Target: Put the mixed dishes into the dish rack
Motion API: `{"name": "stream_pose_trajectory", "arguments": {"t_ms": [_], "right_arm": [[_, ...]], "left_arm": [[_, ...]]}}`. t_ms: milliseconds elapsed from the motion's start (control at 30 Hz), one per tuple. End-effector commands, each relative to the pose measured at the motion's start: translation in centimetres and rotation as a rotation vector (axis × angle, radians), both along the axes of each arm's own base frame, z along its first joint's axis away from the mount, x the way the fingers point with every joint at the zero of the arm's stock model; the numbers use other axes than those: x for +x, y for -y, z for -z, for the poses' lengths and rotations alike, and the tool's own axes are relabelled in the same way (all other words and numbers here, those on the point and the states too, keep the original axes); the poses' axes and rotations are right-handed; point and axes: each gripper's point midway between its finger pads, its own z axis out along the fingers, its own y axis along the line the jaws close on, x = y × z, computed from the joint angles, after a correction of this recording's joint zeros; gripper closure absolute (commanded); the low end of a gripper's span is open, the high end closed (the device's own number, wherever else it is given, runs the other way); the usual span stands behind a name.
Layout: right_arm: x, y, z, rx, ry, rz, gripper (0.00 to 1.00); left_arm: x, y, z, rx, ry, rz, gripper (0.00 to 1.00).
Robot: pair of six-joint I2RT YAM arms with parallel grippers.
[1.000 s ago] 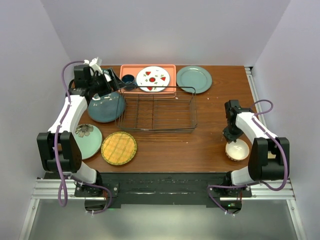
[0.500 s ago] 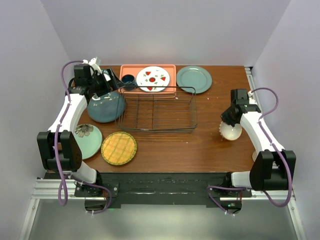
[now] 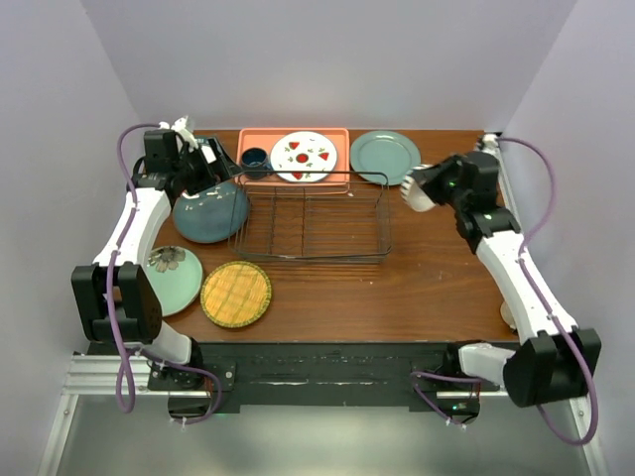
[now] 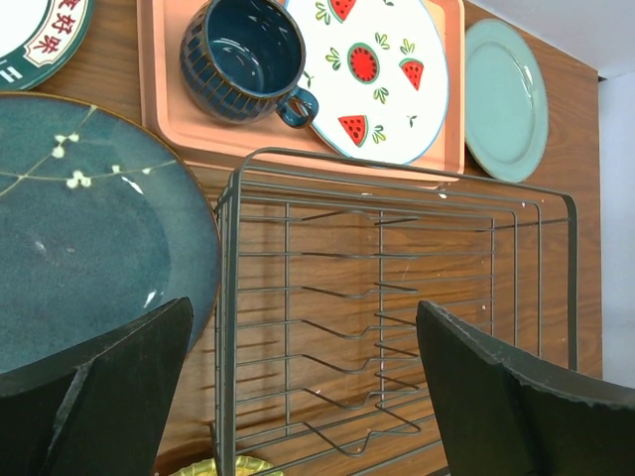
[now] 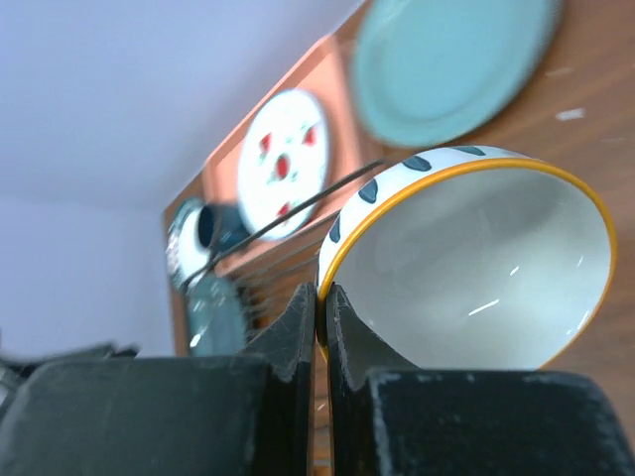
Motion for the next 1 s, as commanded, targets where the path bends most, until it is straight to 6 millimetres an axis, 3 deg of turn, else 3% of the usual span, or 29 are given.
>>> {"name": "stream_pose_trajectory", "arguments": {"t_ms": [0,100,233,533,800,900,967], "right_arm": [[2.4,-8.9,-6.8,0.076,0.241,-0.272,1.00],[2.4,-12.6,-8.0,0.101,0.285,-0.435,1.00],[2.7,-16.7,-6.3,0.087,0.233,-0.680,1.00],[0.4,-20.7,-0.7,0.186,0.114,-1.034,1.00],[0.0,-23.5,3.2,0.155,0.014,-1.050,1.00],[1.2,-23.1,4.0,0.088,-0.017,-0.899,1.00],[1.6,-22.7,3.2,0.059,-0.003,-0.816,1.00]], "left_arm": [[-0.7,0.6,-1.2,-0.038,0.031,0.019,0.00],[-0.9,0.7,-0.8,-0.038,0.012,0.032,0.00],[-1.3,1.0,-0.2,-0.031,-0.007,0.064,0.01],[-1.6,0.1,1.5,0.020,-0.049,0.042,0.02],[-1.6,-0.3,1.7,0.047,-0.056,0.032,0.03],[-1.6,0.4,0.5,0.061,-0.013,0.067,0.04],[-1.6,1.3,-0.6,0.066,0.036,0.117,0.04]]}}
